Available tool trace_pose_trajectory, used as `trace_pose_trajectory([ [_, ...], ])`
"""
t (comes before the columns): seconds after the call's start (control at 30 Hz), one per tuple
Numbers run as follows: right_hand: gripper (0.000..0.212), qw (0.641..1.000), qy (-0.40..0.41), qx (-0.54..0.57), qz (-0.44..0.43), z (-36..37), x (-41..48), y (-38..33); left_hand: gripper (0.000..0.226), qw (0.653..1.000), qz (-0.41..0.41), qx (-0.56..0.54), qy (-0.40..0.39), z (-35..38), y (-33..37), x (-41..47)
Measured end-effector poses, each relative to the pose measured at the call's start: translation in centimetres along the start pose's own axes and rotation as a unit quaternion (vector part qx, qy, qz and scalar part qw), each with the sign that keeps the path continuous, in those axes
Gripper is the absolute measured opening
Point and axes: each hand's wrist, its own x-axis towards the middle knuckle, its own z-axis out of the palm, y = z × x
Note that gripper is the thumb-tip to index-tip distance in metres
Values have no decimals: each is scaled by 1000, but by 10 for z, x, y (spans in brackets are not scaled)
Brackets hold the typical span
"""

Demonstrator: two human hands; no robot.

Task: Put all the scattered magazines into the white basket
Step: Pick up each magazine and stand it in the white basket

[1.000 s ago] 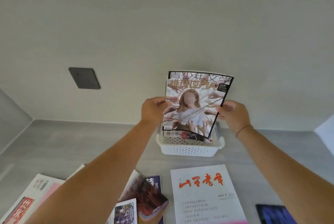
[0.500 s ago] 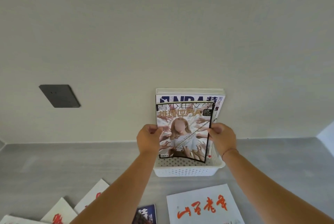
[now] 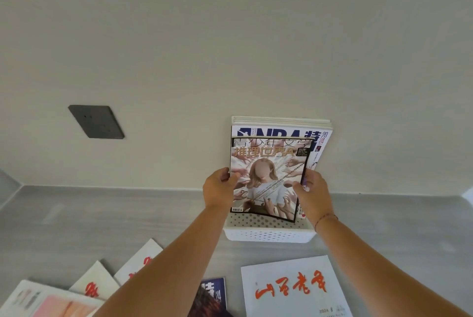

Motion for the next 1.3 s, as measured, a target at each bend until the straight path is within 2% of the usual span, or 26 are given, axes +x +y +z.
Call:
trace_pose_trajectory([
  [0.13, 51, 997, 28, -54, -45, -2, -28, 4, 51, 998, -52, 34, -3, -22, -14, -19],
  [0.27, 44, 978, 26, -123, -168, 2, -84, 16, 53, 995, -67, 77, 0, -61, -55, -65],
  [0.37, 45, 970, -65, -155, -173, 20, -135, 32, 53, 985, -65, 153, 33, -96, -96, -108],
  [0.5, 45, 944, -200, -201, -169, 60, -194, 47, 62, 953, -80, 277, 96, -153, -145, -169],
  [0.63, 45, 927, -302, -186, -118, 98, -249, 49, 68, 931, -152, 292, 160, -206, -182, -231],
  [0.8, 43, 888, -385, -204, -147, 138, -297, 42, 67, 892, -269, 280, 232, -257, -211, -282],
  [0.93, 36, 865, -467, -168, -76, 165, -317, 34, 70, 860, -353, 262, 258, -282, -228, -304],
  [1.07, 18, 889, -450, -86, 17, 180, -327, 32, 63, 853, -373, 197, 308, -297, -232, -305],
  [1.2, 22, 899, -426, -39, 96, 180, -318, 36, 56, 838, -411, 158, 323, -312, -227, -306],
  [1.3, 19, 896, -419, -36, 142, 172, -304, 39, 38, 870, -382, 72, 303, -319, -227, -305],
])
